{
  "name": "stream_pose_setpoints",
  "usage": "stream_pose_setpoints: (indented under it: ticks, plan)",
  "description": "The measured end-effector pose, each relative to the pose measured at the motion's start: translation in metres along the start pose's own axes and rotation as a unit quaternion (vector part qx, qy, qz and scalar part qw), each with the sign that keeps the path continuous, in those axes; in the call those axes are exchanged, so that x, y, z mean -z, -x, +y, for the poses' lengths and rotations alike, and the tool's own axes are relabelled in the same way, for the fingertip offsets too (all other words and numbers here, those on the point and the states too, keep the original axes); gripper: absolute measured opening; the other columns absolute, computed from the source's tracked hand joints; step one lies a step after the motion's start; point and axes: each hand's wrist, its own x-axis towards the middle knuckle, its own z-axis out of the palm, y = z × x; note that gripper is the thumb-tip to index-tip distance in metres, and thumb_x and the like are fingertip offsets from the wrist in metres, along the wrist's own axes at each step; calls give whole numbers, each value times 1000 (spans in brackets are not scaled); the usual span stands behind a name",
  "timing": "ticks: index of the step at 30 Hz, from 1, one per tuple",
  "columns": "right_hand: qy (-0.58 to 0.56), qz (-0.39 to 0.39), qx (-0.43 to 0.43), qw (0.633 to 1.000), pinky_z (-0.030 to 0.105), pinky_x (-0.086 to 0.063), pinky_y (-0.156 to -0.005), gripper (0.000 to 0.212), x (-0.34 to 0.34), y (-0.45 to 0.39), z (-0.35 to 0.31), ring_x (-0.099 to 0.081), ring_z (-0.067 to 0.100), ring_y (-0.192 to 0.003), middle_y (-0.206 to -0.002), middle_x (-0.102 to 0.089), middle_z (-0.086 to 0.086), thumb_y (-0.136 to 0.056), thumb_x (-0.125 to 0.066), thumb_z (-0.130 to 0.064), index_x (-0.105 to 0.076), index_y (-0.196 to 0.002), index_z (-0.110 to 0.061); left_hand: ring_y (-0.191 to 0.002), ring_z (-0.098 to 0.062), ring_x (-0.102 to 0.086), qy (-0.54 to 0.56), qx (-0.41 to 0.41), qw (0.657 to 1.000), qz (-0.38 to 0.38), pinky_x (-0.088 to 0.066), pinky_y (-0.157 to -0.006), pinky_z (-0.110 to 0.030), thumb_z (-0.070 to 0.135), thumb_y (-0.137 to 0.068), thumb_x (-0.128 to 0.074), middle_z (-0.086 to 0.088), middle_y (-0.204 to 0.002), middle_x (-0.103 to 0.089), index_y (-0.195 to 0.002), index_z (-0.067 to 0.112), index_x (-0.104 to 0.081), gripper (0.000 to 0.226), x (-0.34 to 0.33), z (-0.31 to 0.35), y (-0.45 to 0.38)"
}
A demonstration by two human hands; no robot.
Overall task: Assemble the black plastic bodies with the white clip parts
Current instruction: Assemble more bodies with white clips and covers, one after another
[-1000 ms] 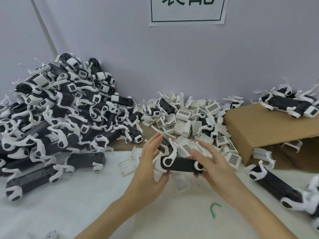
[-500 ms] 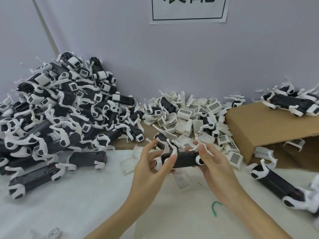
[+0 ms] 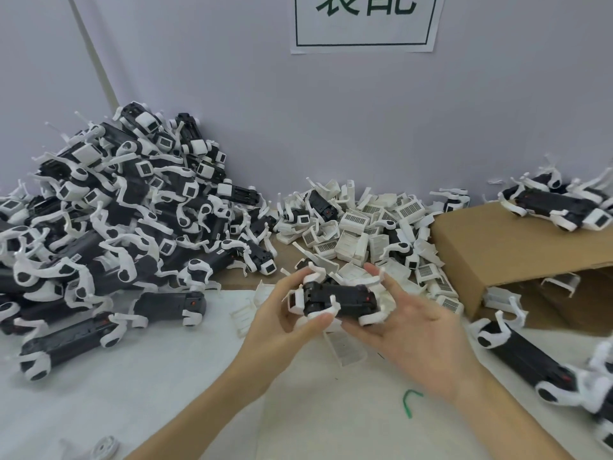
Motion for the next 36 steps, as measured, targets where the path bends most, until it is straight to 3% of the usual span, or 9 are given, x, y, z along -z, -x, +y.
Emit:
stream_pose_setpoints:
  ticks: [2, 5, 8, 13, 16, 19, 24, 30, 36]
  plan:
    - [-79, 22, -41, 996, 60, -40, -116, 60, -2, 1, -5, -34, 58, -146, -161, -37, 28, -105, -48, -38, -37, -160, -17, -89, 6, -68, -6, -13, 1000, -19, -54, -81, -13, 17, -84, -81, 24, -118, -74, -146, 29, -53, 69, 4, 5, -1]
    - [-24, 88, -100, 991, 46, -61, -88, 76, -2, -5, 6, -52, 54, -135, -147, -53, 31, -97, -52, -67, -57, -146, -8, -123, -7, -66, -18, -35, 998, -48, -50, -103, -20, -1, -91, -75, 7, -139, -68, -153, 21, -49, 71, 5, 9, -1]
    - [-24, 159, -76, 984, 33, -49, -86, 60, -6, -7, 20, -53, 38, -117, -139, -61, 28, -91, -69, -46, -64, -138, -8, -144, -19, -54, -28, -73, 995, -67, -41, -120, -30, -9, -97, -67, -1, -149, -62, -153, 12, -48, 63, 1, 9, 1]
    - [-97, 122, -56, 986, 33, -37, -78, 37, -11, -4, 21, -57, 26, -71, -97, -67, 18, -77, -79, -26, -71, -111, -11, -149, -21, -48, -71, -118, 985, -100, -39, -121, -31, -8, -102, -61, 2, -155, -57, -156, 10, -45, 60, -9, 16, 3]
    - [-130, 96, -72, 984, 35, -45, -91, 41, -10, -1, 21, -65, 33, -99, -128, -63, 21, -85, -76, -27, -67, -123, -14, -151, -18, -45, -69, -123, 984, -106, -38, -122, -30, -7, -103, -58, 2, -157, -56, -157, 11, -42, 60, -10, 16, 2]
    - [-162, 72, -123, 976, 41, -50, -98, 48, -13, 0, 17, -46, 35, -143, -155, -47, 25, -95, -71, -36, -61, -138, -16, -152, -18, -45, -51, -128, 986, -95, -42, -118, -29, -7, -105, -52, 1, -159, -54, -159, 12, -38, 59, -6, 18, 0]
    - [-128, 86, -121, 981, 49, -56, -91, 55, -11, -2, 21, -65, 46, -114, -143, -57, 31, -98, -67, -38, -61, -143, -7, -149, -19, -48, -29, -125, 988, -91, -42, -120, -35, -9, -106, -50, 0, -155, -58, -155, 11, -44, 54, -5, 24, 1]
    - [-96, 100, -85, 987, 51, -58, -89, 49, -12, -3, 22, -69, 45, -109, -139, -61, 29, -105, -55, -38, -64, -139, -3, -122, -20, -70, 24, -71, 997, -8, -54, -100, -23, 34, -102, -63, 0, -125, -77, -134, 24, -73, 35, -23, 35, 6]
    - [-56, 121, 0, 991, 54, -52, -105, 53, -6, -6, 22, -65, 45, -118, -140, -59, 32, -101, -62, -36, -61, -139, 1, -133, -7, -62, 68, -5, 997, 19, -43, -116, -33, 38, -108, -48, 9, -136, -72, -139, 27, -67, 39, -11, 30, -2]
